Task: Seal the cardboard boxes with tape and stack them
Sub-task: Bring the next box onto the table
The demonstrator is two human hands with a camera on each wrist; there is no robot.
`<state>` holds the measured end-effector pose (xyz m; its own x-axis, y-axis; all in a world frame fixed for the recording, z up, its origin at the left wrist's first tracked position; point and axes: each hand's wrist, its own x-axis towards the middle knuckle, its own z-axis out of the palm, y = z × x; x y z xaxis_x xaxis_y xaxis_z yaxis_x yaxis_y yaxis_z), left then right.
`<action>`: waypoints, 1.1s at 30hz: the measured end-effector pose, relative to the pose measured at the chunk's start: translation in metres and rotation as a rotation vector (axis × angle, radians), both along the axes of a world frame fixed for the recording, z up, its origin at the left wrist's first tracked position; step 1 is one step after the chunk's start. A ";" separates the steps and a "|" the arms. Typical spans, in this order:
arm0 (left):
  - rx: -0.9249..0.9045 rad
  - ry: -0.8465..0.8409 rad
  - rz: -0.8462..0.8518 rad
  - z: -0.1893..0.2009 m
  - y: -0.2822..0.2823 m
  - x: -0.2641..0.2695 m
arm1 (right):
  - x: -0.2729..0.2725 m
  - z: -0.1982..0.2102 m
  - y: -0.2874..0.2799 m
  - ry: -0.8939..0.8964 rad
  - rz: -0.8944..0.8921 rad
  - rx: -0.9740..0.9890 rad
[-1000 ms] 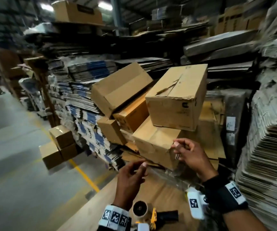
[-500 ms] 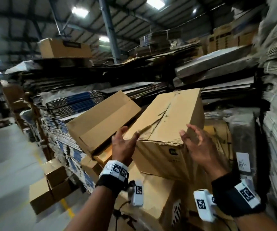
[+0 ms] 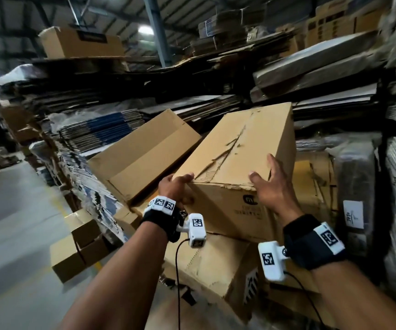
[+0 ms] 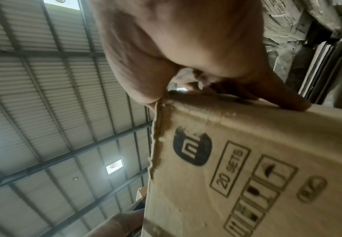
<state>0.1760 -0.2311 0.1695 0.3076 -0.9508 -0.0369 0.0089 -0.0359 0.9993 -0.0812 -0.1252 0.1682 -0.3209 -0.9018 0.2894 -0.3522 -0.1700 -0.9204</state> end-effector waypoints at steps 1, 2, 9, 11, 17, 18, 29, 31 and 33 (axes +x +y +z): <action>-0.012 0.015 -0.001 0.006 0.009 0.002 | 0.004 0.003 0.005 -0.031 0.004 -0.024; -0.020 0.010 0.002 0.011 0.019 0.005 | 0.010 0.006 0.012 -0.073 0.014 -0.049; -0.061 0.003 -0.037 0.040 0.108 0.072 | 0.070 0.029 0.097 -0.129 0.086 -0.170; -0.126 0.019 -0.020 0.047 0.145 0.101 | 0.095 0.034 0.131 -0.071 0.085 -0.191; -0.260 0.101 0.133 0.043 0.283 0.212 | 0.192 0.023 0.217 0.098 0.219 -0.326; -0.274 0.122 0.189 0.034 0.310 0.234 | 0.211 0.018 0.227 0.100 0.265 -0.339; -0.185 0.223 0.799 -0.105 0.576 0.380 | 0.395 -0.090 0.343 0.114 0.807 -0.150; -0.132 0.238 0.892 -0.139 0.614 0.386 | 0.410 -0.125 0.363 0.143 0.875 -0.117; -0.073 0.241 0.984 -0.173 0.646 0.387 | 0.421 -0.156 0.380 0.175 0.950 -0.064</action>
